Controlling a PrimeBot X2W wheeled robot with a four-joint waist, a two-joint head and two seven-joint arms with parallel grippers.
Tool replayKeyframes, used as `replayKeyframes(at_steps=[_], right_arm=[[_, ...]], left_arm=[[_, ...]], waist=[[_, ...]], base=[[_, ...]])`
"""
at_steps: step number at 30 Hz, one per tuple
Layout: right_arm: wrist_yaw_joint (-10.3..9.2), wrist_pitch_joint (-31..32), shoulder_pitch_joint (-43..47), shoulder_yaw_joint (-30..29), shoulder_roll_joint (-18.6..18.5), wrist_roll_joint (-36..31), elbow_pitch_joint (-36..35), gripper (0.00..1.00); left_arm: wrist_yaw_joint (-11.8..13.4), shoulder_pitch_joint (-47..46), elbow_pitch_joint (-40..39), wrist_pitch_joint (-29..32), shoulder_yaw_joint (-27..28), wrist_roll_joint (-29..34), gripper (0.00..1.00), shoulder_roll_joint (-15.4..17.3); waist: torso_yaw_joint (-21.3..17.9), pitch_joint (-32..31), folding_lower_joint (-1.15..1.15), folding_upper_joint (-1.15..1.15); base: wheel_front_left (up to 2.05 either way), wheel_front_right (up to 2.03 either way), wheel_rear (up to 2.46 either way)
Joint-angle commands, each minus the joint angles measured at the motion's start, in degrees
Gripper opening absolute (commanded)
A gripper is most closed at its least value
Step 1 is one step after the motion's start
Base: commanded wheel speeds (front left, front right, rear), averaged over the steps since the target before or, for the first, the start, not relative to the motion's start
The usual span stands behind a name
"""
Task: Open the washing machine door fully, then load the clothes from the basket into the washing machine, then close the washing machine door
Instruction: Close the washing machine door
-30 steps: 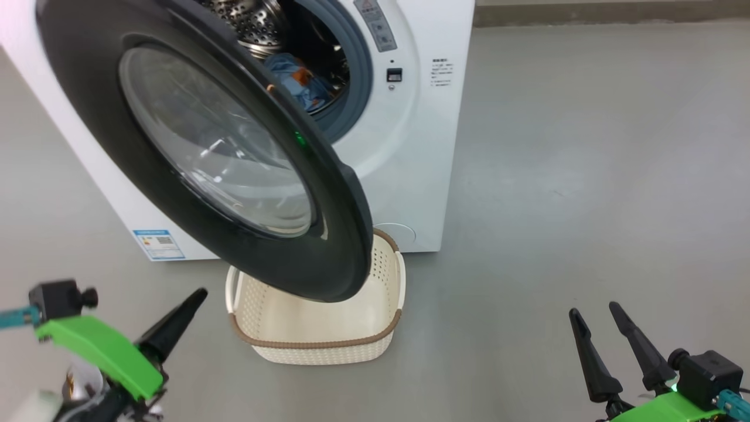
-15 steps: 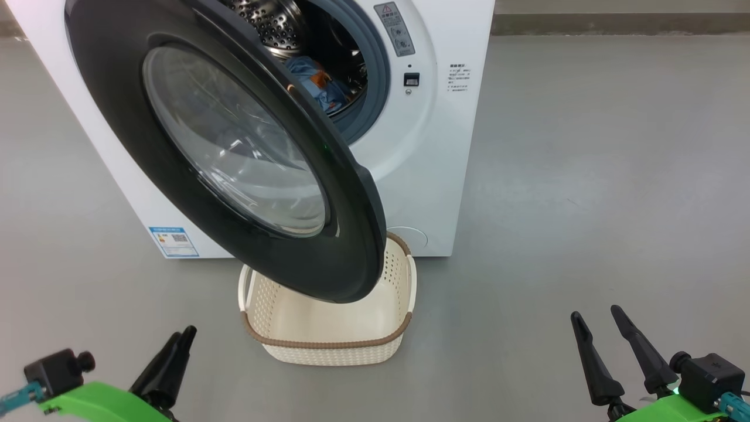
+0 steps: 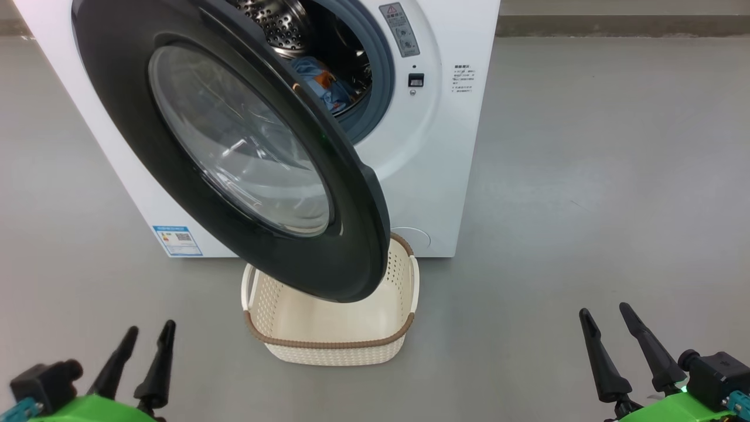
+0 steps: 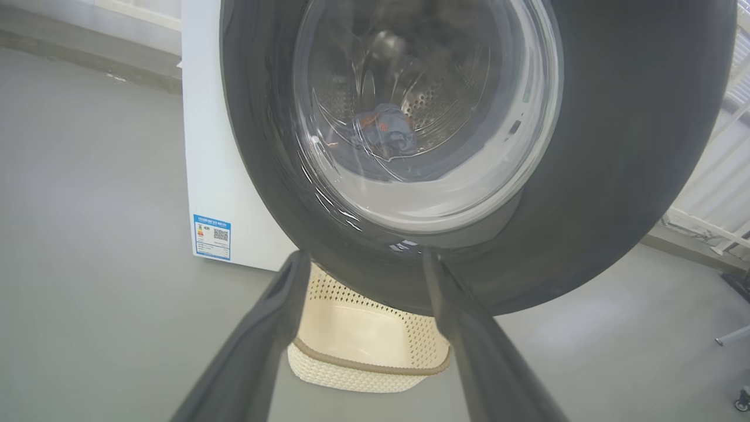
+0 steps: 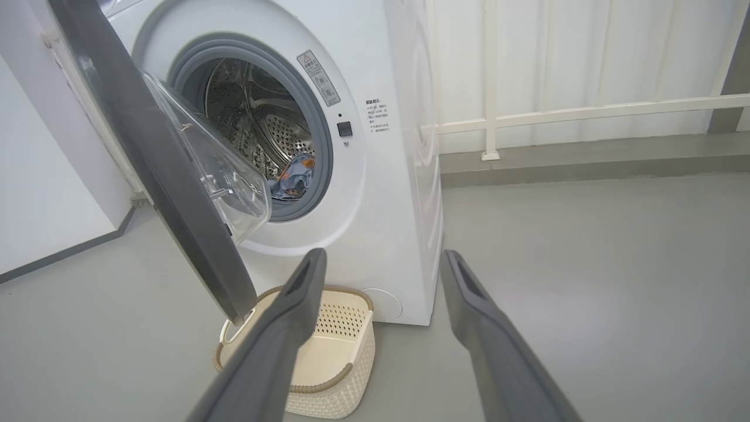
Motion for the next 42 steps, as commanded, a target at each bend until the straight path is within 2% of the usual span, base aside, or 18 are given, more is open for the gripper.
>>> replayKeyframes(at_steps=[1,10,17,27,42], right_arm=[[0.32,-0.5,-0.4,1.0,-1.4,0.3,-1.2,1.0],[0.32,-0.5,-0.3,0.5,-1.7,0.2,-1.2,1.0],[0.32,-0.5,-0.4,0.1,-1.6,0.2,-1.1,1.0],[0.32,-0.5,0.0,-0.7,-1.0,0.1,-0.8,1.0],[0.32,-0.5,-0.7,-0.8,-0.8,0.0,-0.5,1.0]], left_arm=[[-0.2,-0.2,-1.1,-0.6,3.3,1.4,1.0,1.3],[-0.2,5.9,-7.0,-0.6,16.9,21.2,1.0,-6.5],[-0.2,9.4,-10.7,-0.6,20.9,29.9,1.0,-10.9],[-0.2,10.7,-12.0,-0.6,24.0,33.5,1.0,-14.0],[-0.2,11.0,-11.9,-0.6,23.7,33.9,1.0,-14.1]], waist=[[0.0,0.0,0.0,0.0],[-0.2,-0.4,0.0,0.0],[-0.9,-0.6,0.0,0.0],[-1.8,0.1,0.0,0.0],[-1.9,0.3,0.0,0.0]], base=[[0.0,0.0,0.0],[0.0,0.0,0.0],[0.0,0.0,0.0],[0.0,0.0,0.0],[0.0,0.0,0.0]])
